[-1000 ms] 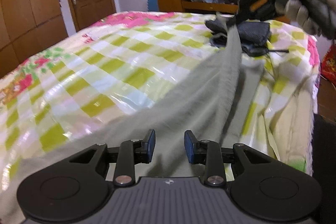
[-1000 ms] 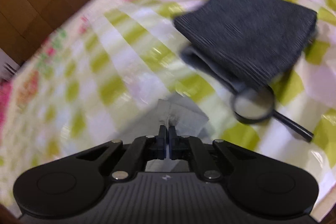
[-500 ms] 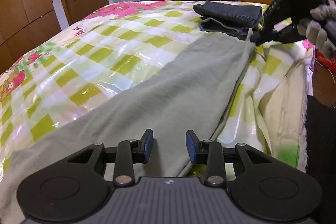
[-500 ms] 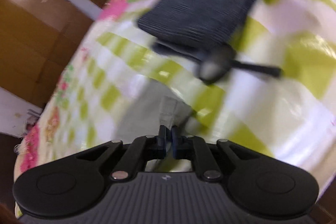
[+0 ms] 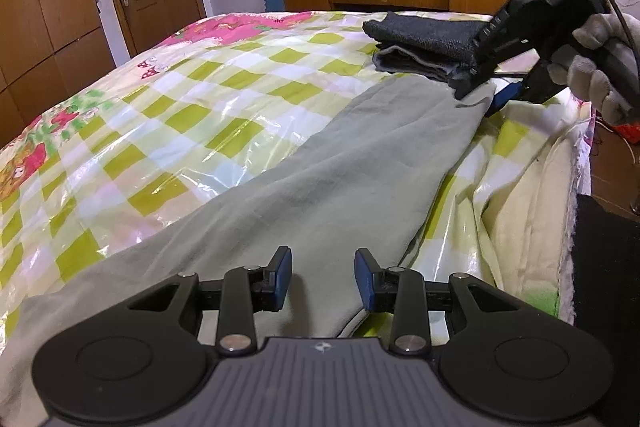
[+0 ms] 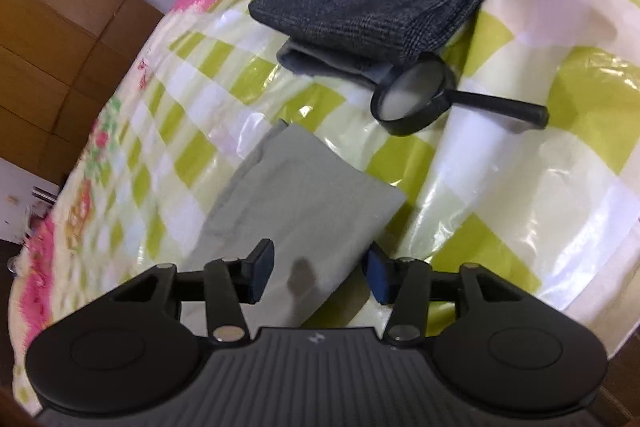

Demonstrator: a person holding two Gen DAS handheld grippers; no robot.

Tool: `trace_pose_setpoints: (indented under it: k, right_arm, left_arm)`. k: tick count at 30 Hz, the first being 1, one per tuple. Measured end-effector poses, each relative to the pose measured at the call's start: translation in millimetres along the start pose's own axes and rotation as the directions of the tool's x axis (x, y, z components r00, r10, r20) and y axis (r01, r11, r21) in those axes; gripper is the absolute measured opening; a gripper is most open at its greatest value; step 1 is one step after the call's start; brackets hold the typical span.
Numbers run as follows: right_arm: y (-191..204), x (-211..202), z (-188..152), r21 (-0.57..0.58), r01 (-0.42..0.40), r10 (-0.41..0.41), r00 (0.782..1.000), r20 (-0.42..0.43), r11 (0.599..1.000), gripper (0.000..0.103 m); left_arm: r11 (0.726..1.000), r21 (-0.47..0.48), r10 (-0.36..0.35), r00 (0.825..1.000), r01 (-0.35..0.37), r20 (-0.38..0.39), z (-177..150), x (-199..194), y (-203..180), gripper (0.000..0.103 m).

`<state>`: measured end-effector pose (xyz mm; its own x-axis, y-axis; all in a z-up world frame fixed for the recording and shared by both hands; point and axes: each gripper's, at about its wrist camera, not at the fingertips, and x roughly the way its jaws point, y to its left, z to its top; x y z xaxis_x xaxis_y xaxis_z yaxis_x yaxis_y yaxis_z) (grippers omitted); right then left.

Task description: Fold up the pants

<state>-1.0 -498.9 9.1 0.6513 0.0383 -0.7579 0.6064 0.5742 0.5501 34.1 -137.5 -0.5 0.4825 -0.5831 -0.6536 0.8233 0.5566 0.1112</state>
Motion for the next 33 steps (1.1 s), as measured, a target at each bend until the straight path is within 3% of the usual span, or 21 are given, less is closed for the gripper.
trace_pose_setpoints:
  k: [5,7,11,13,15,17,19,22,24,28,29,31,33]
  right_arm:
    - [3.0,-15.1,-4.4,-0.049,0.083,-0.082,0.996,0.026,0.995,0.032]
    - [8.0,-24.5,-7.1,-0.101,0.102,-0.096,0.993,0.063,0.990,0.002]
    - [23.4,-26.8,4.2,-0.122,0.018,-0.010,0.998,0.069,0.992,0.002]
    - [39.4,-37.0,18.0,-0.127,-0.079,0.092,0.991,0.101,0.989,0.002]
    - [49.8,-58.8,29.0,-0.124,-0.208,0.228,0.959,0.169,0.970,0.002]
    - [51.1,-72.3,30.2,-0.137,-0.259,0.283,0.936,0.210,0.956,0.002]
    - [40.0,-65.0,24.1,-0.136,-0.216,0.241,0.949,0.204,0.967,0.002]
    - [6.1,-20.5,16.2,-0.047,-0.076,0.081,0.991,0.104,0.996,0.003]
    - [-10.4,0.8,14.8,-0.020,0.000,0.001,0.999,0.049,1.000,0.007]
    - [-19.9,-10.6,9.5,0.018,-0.006,0.005,0.999,0.049,1.000,0.009]
    - [-20.2,-15.1,10.2,0.009,-0.002,0.002,0.999,0.052,1.000,0.012]
    - [-20.1,-14.5,12.7,0.019,-0.010,0.009,1.000,0.023,1.000,0.029]
    - [-18.6,-10.7,11.9,0.027,-0.025,0.025,1.000,0.001,0.999,0.030]
  left_arm:
    - [1.000,-0.018,-0.010,1.000,0.010,0.018,1.4,-0.2,2.8,0.048]
    - [1.000,-0.019,-0.010,1.000,0.010,0.017,3.1,1.5,3.0,0.048]
    - [1.000,-0.007,0.014,0.999,-0.014,0.040,11.7,-7.4,6.5,0.048]
    - [0.999,-0.005,0.032,0.998,-0.031,0.063,16.5,-16.0,9.6,0.048]
    - [0.999,-0.007,0.039,0.996,-0.038,0.075,17.9,-19.7,11.3,0.048]
    - [1.000,-0.013,0.023,0.998,-0.022,0.057,14.2,-13.7,10.6,0.049]
    - [1.000,-0.003,0.012,1.000,-0.012,0.014,7.1,-1.9,5.7,0.049]
    - [1.000,0.020,-0.004,1.000,0.004,-0.031,-1.9,6.8,-4.4,0.049]
    - [0.999,0.031,-0.017,0.999,0.018,-0.033,-3.9,5.2,-8.4,0.049]
    - [0.999,0.031,-0.022,0.999,0.023,-0.028,-1.8,5.9,-8.1,0.049]
    - [0.999,0.025,-0.021,0.999,0.022,-0.025,-1.0,5.5,-7.3,0.049]
    - [1.000,0.014,-0.019,1.000,0.019,-0.014,0.9,4.0,-6.0,0.049]
    - [1.000,0.017,-0.016,1.000,0.016,-0.004,2.0,1.7,-5.7,0.049]
